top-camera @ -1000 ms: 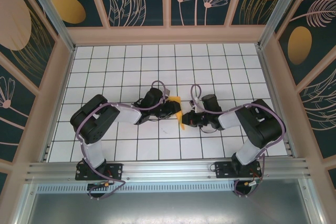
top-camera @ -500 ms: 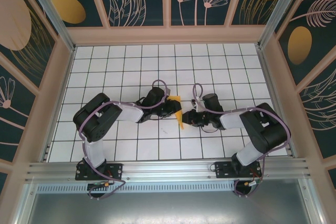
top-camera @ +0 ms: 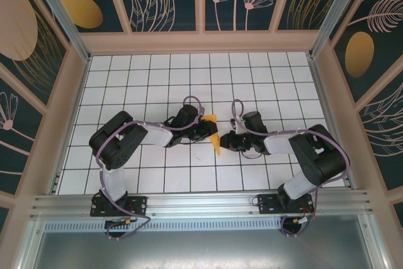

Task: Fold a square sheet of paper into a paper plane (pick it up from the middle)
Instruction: Fold the wing for the fifth time at the center of the table.

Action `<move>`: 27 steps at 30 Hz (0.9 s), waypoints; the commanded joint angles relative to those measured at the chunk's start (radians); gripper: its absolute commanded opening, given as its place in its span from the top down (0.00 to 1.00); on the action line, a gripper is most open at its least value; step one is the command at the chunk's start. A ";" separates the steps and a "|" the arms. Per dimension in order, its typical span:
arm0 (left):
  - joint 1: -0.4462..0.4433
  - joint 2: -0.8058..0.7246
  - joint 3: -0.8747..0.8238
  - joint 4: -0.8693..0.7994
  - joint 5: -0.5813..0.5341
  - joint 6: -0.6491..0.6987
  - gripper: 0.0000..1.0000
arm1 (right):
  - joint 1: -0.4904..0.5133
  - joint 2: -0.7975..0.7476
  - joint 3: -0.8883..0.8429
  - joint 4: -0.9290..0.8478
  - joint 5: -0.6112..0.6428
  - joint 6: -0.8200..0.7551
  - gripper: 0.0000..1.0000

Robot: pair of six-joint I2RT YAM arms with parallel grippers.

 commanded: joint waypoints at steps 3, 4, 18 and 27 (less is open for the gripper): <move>-0.004 0.035 0.026 -0.041 -0.003 0.025 0.67 | -0.004 -0.005 0.028 -0.071 0.060 -0.031 0.86; -0.004 0.037 0.029 -0.048 -0.006 0.029 0.66 | -0.004 -0.023 0.026 -0.074 0.066 -0.032 0.86; -0.004 0.057 0.061 -0.093 0.007 0.051 0.66 | 0.001 -0.133 -0.003 0.021 -0.052 0.056 0.96; -0.004 0.053 0.064 -0.102 0.009 0.054 0.67 | 0.001 -0.093 -0.037 0.091 -0.096 0.110 0.97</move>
